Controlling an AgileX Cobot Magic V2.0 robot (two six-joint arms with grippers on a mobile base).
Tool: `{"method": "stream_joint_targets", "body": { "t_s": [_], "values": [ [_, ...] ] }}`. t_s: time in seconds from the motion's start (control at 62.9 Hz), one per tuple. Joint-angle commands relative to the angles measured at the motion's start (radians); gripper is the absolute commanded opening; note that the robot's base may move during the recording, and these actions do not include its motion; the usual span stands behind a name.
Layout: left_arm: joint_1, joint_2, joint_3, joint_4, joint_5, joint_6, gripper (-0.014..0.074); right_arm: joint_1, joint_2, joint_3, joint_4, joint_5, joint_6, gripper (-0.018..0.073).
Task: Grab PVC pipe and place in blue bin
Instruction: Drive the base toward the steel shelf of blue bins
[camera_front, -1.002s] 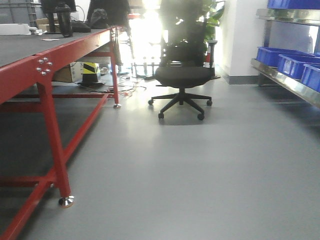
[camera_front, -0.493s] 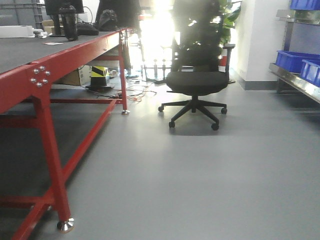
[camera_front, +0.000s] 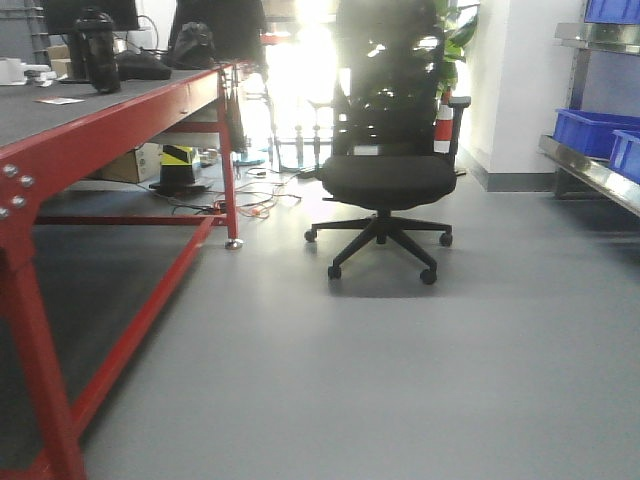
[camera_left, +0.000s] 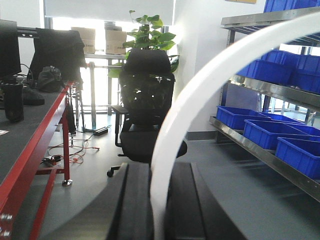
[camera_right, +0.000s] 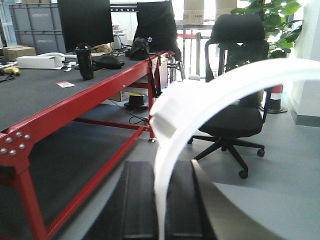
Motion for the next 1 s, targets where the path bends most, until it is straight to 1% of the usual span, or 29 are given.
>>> {"method": "stream_joint_targets", "body": {
  "t_s": [0.0, 0.986],
  "values": [
    [0.003, -0.005, -0.003, -0.007, -0.029, 0.002, -0.0111, 0.001, -0.003, 0.0, -0.006, -0.024, -0.002, -0.0169],
    [0.003, -0.005, -0.003, -0.007, -0.029, 0.002, -0.0111, 0.001, -0.003, 0.0, -0.006, -0.024, -0.002, -0.0169]
  ]
}}
